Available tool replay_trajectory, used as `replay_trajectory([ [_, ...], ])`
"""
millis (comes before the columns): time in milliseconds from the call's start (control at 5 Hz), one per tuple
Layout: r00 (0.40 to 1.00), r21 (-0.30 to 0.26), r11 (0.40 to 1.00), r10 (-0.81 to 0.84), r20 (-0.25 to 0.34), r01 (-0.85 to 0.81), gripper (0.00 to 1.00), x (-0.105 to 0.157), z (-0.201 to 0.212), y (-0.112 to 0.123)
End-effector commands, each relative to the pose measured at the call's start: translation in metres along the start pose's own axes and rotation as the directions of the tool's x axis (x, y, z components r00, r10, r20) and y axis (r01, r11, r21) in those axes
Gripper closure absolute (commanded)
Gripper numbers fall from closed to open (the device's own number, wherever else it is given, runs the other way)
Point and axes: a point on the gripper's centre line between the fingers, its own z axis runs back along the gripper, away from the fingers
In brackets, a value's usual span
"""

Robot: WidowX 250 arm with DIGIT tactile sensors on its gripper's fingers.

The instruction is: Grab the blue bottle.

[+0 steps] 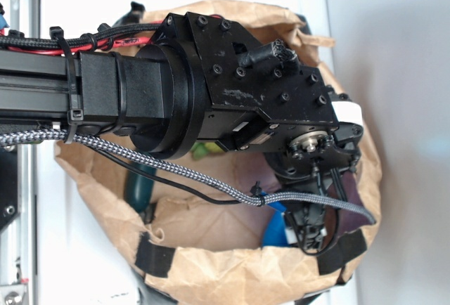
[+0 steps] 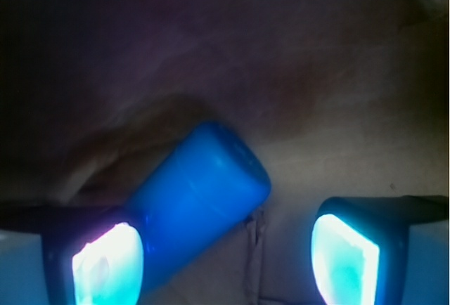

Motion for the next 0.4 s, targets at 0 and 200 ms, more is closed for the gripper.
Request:
replay_trajectory([
  [0, 0.992, -0.027, 0.992, 0.122, 0.03, -0.122, 0.0, -0.003, 0.005, -0.019],
  [200, 0.995, 0.012, 0.995, 0.098, 0.023, -0.098, 0.0, -0.01, -0.012, -0.022],
])
